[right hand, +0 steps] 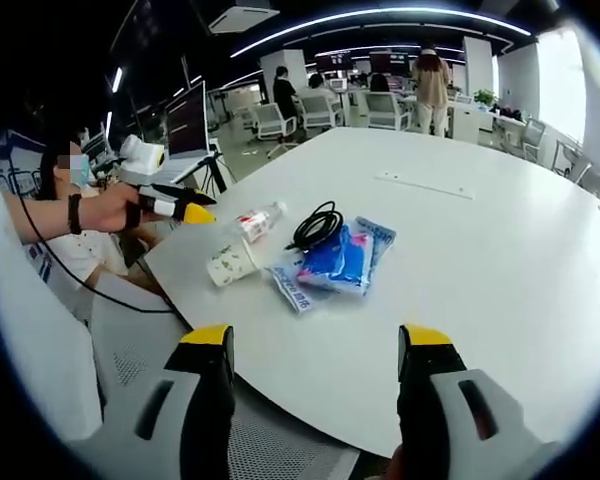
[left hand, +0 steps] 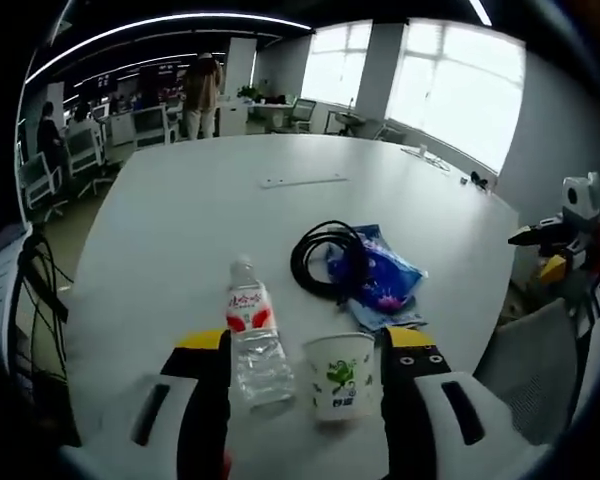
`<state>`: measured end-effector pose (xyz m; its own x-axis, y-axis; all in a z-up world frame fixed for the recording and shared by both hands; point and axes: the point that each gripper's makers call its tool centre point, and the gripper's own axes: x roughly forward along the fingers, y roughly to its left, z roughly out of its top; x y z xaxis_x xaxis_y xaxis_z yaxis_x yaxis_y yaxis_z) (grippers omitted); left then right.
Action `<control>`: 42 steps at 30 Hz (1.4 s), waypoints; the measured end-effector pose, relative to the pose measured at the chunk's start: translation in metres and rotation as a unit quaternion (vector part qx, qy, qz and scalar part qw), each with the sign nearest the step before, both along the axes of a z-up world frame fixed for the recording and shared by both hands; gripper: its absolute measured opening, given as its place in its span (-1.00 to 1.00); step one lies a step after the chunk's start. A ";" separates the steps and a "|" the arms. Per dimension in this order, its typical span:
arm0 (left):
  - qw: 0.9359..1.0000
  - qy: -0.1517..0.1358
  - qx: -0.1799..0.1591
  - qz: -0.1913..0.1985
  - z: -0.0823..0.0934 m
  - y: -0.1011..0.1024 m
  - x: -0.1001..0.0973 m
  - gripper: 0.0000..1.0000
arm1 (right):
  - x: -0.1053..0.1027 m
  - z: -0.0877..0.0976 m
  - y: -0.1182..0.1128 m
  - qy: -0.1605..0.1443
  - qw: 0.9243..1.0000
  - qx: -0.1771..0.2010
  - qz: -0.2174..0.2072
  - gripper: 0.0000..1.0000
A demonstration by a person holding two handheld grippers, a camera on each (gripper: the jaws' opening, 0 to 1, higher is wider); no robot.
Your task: Arrange the tabletop items into an orderly group along one side of the table until the central work area is clear of visible clutter.
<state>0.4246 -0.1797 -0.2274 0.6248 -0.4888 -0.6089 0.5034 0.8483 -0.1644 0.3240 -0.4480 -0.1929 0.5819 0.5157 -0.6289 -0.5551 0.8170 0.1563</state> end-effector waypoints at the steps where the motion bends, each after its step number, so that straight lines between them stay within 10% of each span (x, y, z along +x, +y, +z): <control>1: 1.000 0.001 0.002 -0.001 -0.001 0.000 0.002 0.21 | 0.000 0.000 0.000 0.000 1.000 0.000 0.000 0.31; 42: 0.995 0.071 0.067 0.010 -0.051 0.021 0.042 -0.06 | -0.004 -0.006 0.004 0.012 1.000 0.000 0.003 0.30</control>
